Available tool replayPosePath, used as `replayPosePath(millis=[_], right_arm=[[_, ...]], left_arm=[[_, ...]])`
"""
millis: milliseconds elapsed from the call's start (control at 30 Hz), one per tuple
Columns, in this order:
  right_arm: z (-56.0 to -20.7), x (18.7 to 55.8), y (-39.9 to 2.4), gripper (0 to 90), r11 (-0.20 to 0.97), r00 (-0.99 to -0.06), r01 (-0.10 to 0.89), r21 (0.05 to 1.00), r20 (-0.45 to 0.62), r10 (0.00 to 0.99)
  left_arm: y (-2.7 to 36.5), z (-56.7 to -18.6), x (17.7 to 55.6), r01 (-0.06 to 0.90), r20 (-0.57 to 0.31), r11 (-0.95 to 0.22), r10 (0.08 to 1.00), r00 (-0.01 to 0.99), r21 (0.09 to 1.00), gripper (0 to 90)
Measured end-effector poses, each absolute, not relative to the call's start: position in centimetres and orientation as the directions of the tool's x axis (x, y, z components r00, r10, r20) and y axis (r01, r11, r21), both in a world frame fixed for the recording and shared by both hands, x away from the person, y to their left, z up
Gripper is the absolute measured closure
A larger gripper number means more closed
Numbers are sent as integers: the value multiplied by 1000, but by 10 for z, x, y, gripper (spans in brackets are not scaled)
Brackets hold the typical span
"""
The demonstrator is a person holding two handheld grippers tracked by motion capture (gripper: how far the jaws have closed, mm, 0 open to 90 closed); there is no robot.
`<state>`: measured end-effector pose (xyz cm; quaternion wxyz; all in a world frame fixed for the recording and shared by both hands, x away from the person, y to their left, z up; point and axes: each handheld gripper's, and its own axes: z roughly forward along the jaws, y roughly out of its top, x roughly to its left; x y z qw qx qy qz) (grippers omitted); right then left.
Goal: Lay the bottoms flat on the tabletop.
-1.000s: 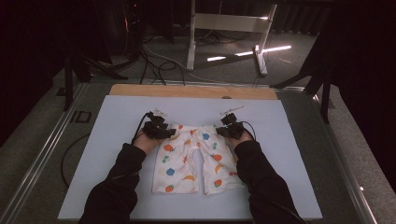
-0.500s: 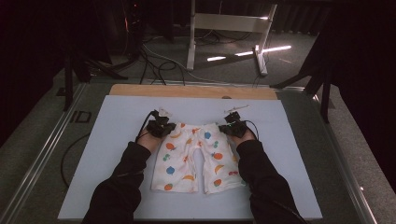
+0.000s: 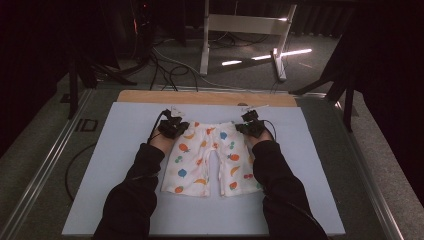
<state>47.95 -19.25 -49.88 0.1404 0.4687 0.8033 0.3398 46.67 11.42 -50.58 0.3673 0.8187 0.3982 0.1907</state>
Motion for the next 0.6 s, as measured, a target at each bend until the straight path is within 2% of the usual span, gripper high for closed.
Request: replayPosePath(millis=[233, 300, 367, 433, 500, 600], right_arm=[[-500, 489, -192, 891, 351, -512, 667, 658, 63, 856], [-502, 490, -193, 838, 342, -505, 674, 655, 71, 860], [-503, 491, -195, 719, 329, -498, 676, 660, 80, 863], [-503, 490, -195, 576, 319, -497, 677, 663, 92, 863], [-500, 489, -195, 477, 307, -499, 674, 672, 107, 860], [-495, 489, -196, 332, 292, -497, 675, 677, 126, 858]], left_arm=[[111, -508, 472, 518, 1, -398, 794, 608, 757, 879], [110, -509, 473, 515, -5, -393, 792, 611, 762, 861], [109, -510, 475, 548, -54, -368, 793, 607, 751, 761], [107, -511, 474, 560, -36, -395, 794, 607, 728, 597], [107, -510, 473, 578, -40, -390, 804, 593, 717, 486], [109, -507, 472, 585, -54, -367, 815, 577, 723, 362]])
